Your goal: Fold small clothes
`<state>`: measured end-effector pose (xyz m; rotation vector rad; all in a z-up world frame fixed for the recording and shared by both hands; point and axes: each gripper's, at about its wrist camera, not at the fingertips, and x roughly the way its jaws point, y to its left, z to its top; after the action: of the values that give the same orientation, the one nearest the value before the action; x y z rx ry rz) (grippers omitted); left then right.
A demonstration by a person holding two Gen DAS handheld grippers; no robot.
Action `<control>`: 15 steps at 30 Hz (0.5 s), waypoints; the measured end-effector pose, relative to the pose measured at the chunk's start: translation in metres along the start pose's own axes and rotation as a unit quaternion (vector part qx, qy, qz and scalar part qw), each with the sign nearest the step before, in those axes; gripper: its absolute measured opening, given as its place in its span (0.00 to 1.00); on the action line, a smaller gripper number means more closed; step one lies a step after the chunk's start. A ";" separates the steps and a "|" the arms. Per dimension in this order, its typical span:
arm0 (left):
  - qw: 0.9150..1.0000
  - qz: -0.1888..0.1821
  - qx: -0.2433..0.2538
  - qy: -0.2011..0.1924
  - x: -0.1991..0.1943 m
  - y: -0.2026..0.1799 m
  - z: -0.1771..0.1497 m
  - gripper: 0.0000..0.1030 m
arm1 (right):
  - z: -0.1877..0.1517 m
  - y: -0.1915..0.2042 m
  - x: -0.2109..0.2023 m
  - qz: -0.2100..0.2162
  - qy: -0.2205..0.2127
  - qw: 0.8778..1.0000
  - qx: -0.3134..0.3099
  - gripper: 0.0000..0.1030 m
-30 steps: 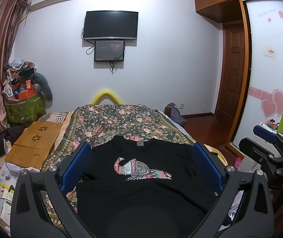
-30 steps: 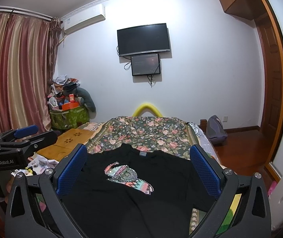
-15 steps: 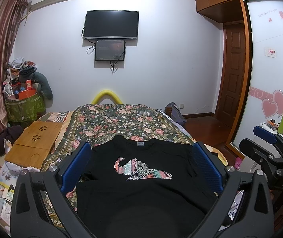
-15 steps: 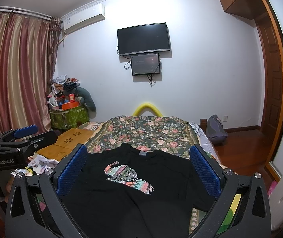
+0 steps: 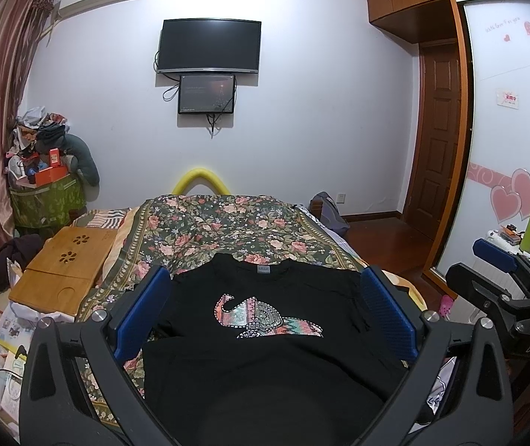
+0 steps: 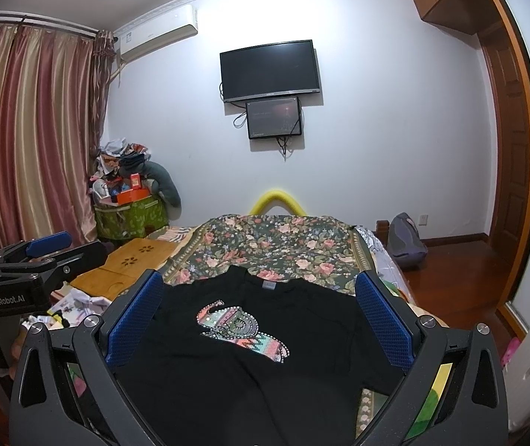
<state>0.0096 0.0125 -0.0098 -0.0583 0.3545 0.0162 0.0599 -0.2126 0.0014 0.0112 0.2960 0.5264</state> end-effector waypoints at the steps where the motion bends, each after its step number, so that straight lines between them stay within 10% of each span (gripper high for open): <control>1: 1.000 0.000 -0.001 0.000 0.000 0.000 0.000 1.00 | 0.000 0.000 0.000 0.000 0.000 1.000 0.000 0.99; 15: 1.000 0.002 -0.006 0.004 0.008 0.005 -0.002 1.00 | -0.003 -0.001 0.009 0.003 0.013 1.000 0.002 0.99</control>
<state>0.0160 0.0175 -0.0144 -0.0705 0.3627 0.0219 0.0666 -0.2091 -0.0044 0.0100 0.3218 0.5320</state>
